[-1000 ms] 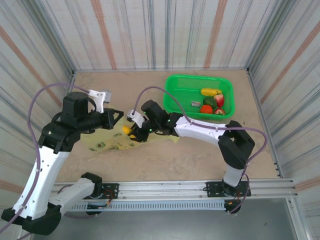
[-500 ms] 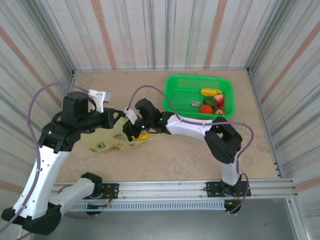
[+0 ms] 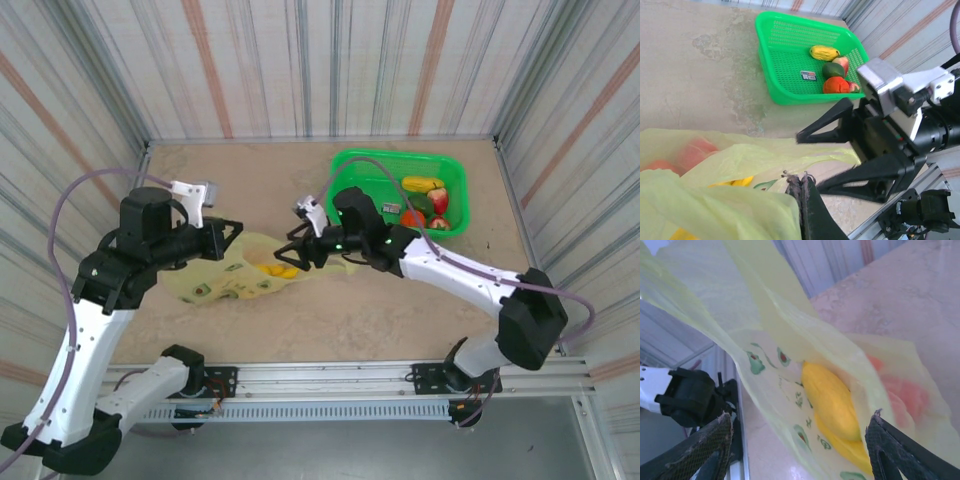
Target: Place the fake fruits into the plastic bag and tie a complex knot
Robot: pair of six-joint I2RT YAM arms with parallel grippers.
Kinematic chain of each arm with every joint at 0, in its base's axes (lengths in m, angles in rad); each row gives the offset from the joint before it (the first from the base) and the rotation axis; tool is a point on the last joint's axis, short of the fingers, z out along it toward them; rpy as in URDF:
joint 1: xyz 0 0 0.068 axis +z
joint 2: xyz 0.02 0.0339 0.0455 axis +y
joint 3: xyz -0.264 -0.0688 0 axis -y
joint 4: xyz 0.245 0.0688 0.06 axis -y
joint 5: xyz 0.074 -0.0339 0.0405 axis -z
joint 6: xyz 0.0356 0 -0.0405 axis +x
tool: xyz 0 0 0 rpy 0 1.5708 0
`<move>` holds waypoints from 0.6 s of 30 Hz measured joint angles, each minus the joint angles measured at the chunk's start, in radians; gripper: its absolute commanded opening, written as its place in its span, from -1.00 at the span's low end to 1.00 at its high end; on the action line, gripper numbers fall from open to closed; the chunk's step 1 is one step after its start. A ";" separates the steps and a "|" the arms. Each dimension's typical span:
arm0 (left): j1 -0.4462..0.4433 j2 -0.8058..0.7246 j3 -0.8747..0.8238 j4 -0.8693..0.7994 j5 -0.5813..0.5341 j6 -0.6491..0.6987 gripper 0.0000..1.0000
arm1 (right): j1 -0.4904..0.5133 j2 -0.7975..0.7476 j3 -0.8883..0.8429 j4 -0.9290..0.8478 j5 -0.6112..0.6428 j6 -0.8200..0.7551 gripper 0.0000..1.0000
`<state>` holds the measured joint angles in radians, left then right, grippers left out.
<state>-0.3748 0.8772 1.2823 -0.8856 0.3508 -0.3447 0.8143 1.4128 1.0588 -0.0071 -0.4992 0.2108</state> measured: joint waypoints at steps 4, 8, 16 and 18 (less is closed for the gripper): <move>0.000 -0.003 -0.007 0.000 0.008 0.000 -1.00 | -0.125 -0.062 -0.014 -0.055 0.067 0.044 0.42; 0.001 -0.011 -0.018 0.002 0.020 0.000 -1.00 | -0.310 -0.071 0.005 -0.136 0.203 0.114 0.49; 0.001 -0.018 -0.035 0.016 0.042 0.000 -1.00 | -0.610 0.136 0.194 -0.358 0.512 0.255 0.57; 0.001 -0.018 -0.035 0.017 0.043 0.000 -1.00 | -0.658 0.210 0.242 -0.413 0.554 0.291 0.59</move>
<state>-0.3740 0.8597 1.2469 -0.8684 0.3943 -0.3443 0.1562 1.6230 1.3010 -0.4202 0.0551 0.5014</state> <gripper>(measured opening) 0.043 0.787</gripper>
